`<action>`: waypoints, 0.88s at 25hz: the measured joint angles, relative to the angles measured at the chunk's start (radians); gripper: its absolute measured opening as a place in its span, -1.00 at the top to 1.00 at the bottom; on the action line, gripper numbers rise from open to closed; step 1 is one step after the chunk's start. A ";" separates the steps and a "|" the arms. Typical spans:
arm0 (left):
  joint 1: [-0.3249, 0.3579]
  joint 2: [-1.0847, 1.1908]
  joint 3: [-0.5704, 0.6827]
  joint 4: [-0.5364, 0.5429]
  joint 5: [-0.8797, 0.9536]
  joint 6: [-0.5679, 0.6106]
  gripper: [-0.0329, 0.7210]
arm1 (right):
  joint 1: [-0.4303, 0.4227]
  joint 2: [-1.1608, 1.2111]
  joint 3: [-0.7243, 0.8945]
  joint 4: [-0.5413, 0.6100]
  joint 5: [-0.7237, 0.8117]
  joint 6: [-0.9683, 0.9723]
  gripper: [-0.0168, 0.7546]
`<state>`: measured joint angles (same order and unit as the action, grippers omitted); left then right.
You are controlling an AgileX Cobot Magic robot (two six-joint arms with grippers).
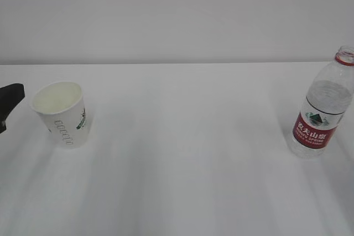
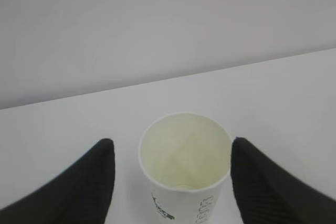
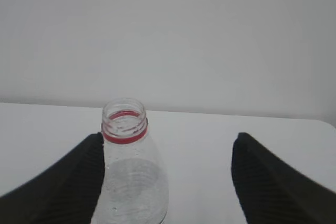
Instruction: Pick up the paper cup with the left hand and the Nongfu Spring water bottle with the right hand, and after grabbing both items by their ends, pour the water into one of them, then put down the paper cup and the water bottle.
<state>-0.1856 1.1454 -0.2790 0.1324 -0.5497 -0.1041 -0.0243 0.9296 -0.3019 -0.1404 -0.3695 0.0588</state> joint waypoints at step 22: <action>0.000 0.241 0.172 0.015 -0.444 0.000 -0.40 | 0.000 0.290 0.216 -0.100 -0.463 0.144 -0.52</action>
<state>-0.1856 1.3860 -0.1071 0.1471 -0.9934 -0.1041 -0.0243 1.2195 -0.0864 -0.2408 -0.8325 0.2028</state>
